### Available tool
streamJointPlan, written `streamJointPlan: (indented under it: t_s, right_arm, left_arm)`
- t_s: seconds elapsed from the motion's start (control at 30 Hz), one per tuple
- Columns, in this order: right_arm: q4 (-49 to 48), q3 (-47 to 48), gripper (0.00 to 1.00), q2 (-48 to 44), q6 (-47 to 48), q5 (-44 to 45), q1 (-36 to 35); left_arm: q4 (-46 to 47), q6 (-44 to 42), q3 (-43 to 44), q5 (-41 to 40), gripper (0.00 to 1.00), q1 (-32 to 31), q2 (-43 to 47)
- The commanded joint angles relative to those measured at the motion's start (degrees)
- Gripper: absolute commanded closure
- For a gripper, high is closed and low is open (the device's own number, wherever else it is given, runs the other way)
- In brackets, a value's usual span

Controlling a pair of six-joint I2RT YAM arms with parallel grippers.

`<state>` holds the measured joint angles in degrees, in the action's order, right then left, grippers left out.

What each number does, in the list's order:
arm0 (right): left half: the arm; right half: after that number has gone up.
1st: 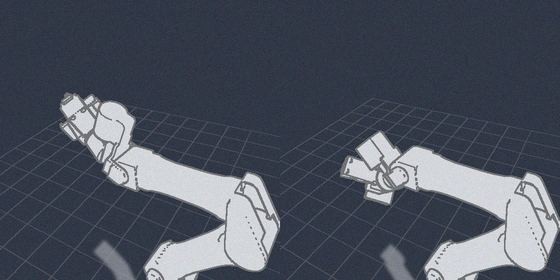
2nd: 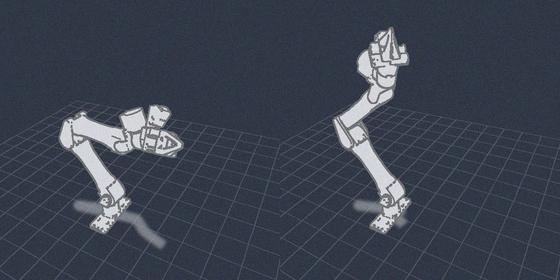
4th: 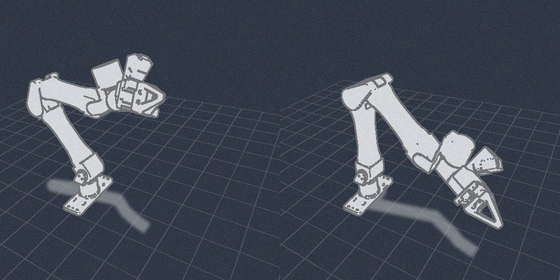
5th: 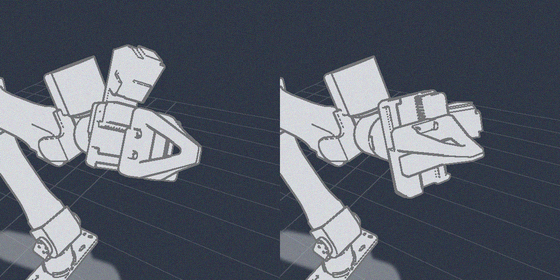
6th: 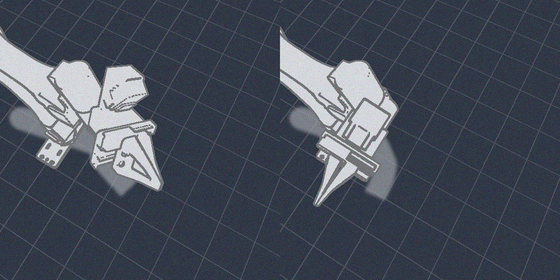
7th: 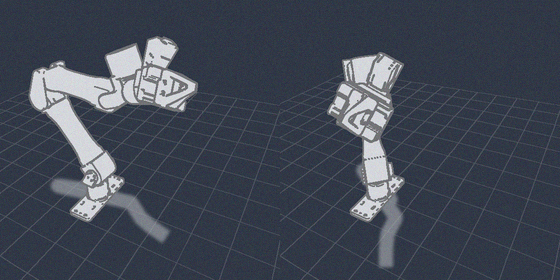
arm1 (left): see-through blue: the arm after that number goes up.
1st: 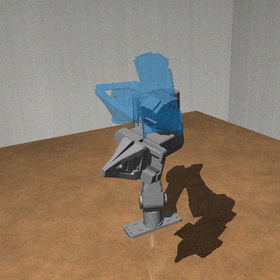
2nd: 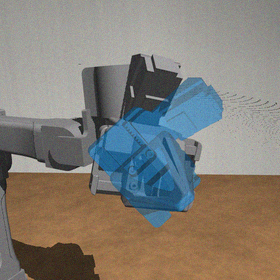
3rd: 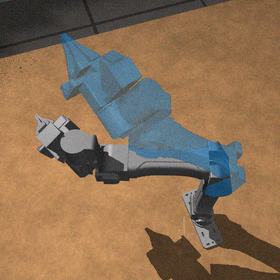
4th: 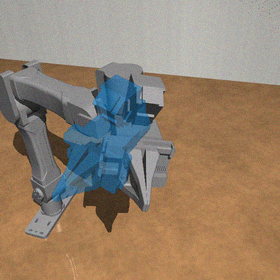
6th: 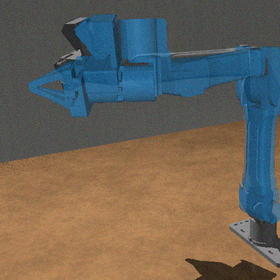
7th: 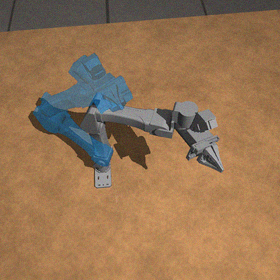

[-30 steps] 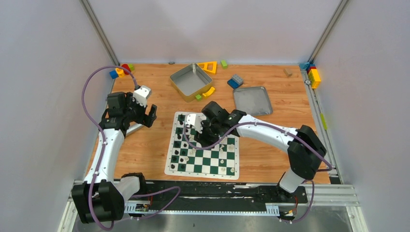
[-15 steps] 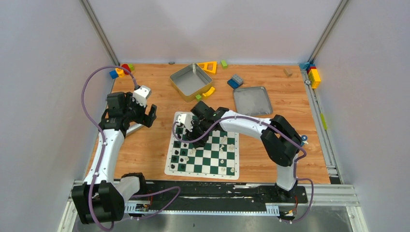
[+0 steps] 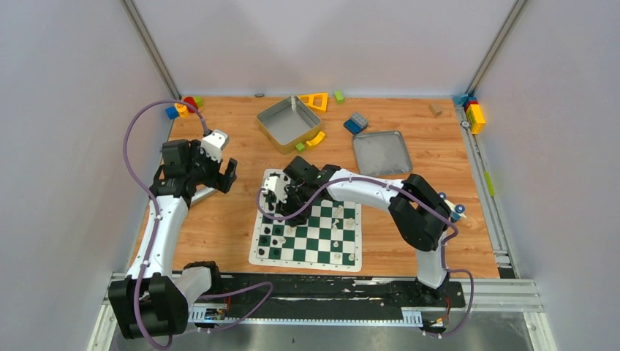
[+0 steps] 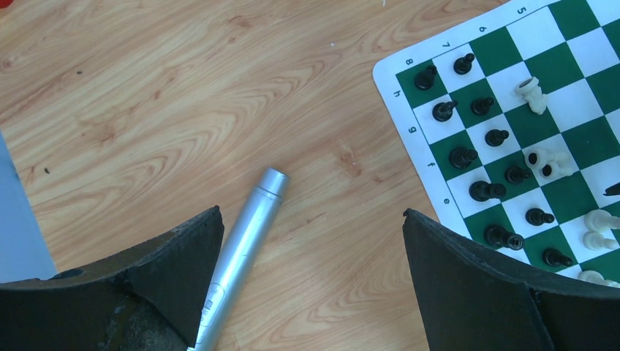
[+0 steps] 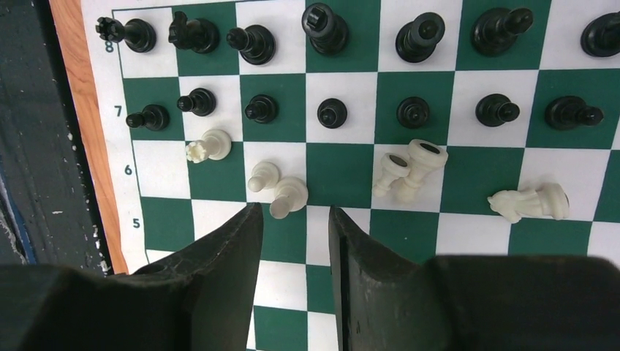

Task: Set up the chess pieces on the board
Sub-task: Pick up the chess piece from the chessboard.

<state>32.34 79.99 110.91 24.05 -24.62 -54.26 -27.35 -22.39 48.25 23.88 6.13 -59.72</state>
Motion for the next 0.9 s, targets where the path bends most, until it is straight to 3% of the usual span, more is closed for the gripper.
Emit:
streamJointPlan:
  t_s: [0.0, 0.67, 0.87]
  right_arm:
    - [-0.5, 2.8, 0.62, 1.1, -0.2, -1.1, -0.5]
    - [0.3, 3.4, 0.77, 3.0, 0.6, 0.6, -1.4]
    - [0.9, 3.4, 0.9, 1.6, 1.2, 2.0, -1.3]
  left_arm:
    - [1.8, 0.1, -0.3, 0.3, 0.0, 0.6, 1.0]
    - [1.8, 0.0, -0.4, 0.3, 0.0, 0.6, 1.1]
    - [1.8, 0.1, -0.4, 0.2, 0.0, 0.6, 1.1]
